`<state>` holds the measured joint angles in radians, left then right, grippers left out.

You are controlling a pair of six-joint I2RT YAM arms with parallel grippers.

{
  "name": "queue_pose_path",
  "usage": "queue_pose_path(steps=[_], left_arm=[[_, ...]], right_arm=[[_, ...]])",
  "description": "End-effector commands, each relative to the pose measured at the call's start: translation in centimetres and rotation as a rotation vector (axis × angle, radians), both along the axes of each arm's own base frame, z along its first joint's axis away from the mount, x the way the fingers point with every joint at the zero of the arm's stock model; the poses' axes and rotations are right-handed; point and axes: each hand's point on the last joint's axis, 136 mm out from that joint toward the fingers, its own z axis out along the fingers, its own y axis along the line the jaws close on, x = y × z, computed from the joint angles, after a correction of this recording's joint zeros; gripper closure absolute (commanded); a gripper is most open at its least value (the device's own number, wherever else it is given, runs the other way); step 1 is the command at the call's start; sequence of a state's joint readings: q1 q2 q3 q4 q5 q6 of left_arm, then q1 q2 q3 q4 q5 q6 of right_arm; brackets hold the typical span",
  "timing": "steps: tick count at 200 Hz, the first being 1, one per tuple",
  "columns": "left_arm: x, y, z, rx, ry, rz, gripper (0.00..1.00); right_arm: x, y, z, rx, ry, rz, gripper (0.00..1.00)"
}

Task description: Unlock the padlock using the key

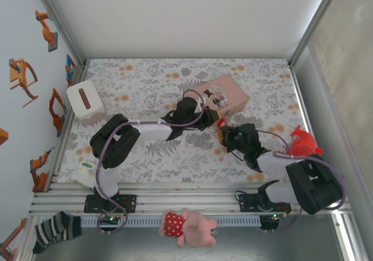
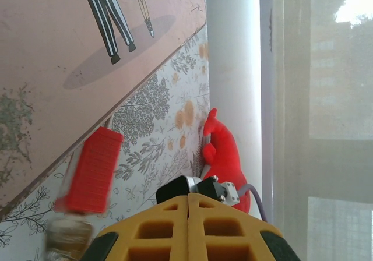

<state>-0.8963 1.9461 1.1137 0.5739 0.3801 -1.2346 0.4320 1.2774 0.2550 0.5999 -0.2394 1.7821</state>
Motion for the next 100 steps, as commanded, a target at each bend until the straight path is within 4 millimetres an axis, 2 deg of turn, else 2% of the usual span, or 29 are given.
queue_pose_path(steps=[1, 33, 57, 71, 86, 100], left_arm=[[-0.6, 0.1, 1.4, -0.036, -0.02, -0.017, 1.0], [-0.7, 0.2, 1.1, -0.024, -0.01, -0.026, 1.0], [-0.7, 0.3, 1.0, -0.013, -0.013, -0.036, 1.0], [-0.9, 0.6, 0.7, 0.008, -0.018, -0.047, 1.0], [-1.2, 1.1, 0.3, 0.045, -0.025, -0.062, 1.0], [-1.7, 2.0, -0.4, 0.108, -0.04, -0.071, 0.88]], right_arm=[[-0.2, -1.3, 0.2, -0.135, -0.005, 0.009, 0.68], [-1.8, -4.2, 2.3, -0.342, -0.052, 0.021, 0.64], [-2.7, -6.2, 2.9, -0.455, -0.051, 0.039, 0.62], [-2.7, -6.7, 3.2, -0.529, -0.052, 0.09, 0.6], [-2.2, -6.5, 4.1, -0.661, -0.118, 0.22, 0.59], [-1.5, -6.0, 4.6, -0.757, -0.165, 0.343, 0.57]])
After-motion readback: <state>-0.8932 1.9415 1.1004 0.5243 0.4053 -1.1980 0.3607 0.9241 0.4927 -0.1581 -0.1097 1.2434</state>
